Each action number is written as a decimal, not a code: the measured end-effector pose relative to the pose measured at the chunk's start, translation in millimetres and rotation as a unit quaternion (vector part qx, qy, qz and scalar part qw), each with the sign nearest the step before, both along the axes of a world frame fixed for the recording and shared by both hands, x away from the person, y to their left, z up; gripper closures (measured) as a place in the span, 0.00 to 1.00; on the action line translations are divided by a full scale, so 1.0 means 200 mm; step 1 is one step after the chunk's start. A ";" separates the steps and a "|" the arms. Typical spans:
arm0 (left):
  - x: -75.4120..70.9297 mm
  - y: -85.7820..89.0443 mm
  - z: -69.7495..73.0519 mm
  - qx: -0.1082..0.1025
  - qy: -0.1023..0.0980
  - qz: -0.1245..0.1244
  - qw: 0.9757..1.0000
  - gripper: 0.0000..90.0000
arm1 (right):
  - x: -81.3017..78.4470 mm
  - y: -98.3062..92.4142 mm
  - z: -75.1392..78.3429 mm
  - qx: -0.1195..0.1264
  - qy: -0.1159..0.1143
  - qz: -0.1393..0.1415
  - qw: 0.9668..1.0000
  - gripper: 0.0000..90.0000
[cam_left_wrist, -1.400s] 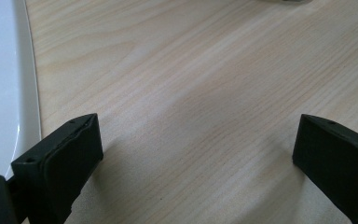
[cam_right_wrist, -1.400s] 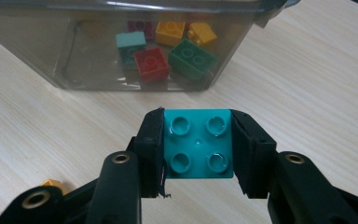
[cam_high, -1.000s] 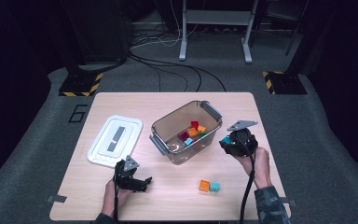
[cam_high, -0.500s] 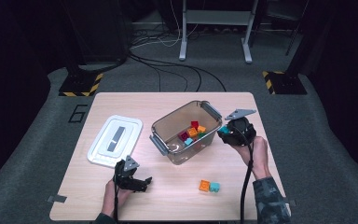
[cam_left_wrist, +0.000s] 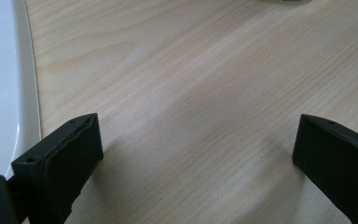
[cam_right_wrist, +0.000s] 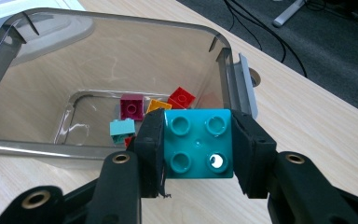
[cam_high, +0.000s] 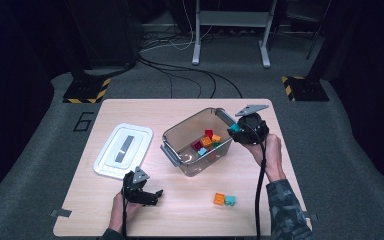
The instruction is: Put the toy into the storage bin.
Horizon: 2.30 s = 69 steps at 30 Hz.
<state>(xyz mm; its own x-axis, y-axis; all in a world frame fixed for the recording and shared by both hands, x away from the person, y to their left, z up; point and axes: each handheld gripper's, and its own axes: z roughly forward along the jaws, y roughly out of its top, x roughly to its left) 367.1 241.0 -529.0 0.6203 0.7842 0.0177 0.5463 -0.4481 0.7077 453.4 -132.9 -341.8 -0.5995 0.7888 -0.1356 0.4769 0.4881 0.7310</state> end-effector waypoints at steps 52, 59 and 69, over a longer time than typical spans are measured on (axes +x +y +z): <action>0.00 0.00 0.00 -0.002 -0.001 -0.001 1.000 0.02 | 0.00 0.08 -0.04 0.018 0.017 0.014 1.000 0.00; 0.00 0.00 0.00 -0.001 -0.001 -0.001 1.000 0.02 | -0.09 0.02 -0.07 0.017 0.014 0.008 1.000 0.00; 0.00 0.00 0.00 -0.006 -0.002 0.003 1.000 0.02 | -0.19 -0.04 -0.14 0.020 0.020 -0.002 1.000 0.00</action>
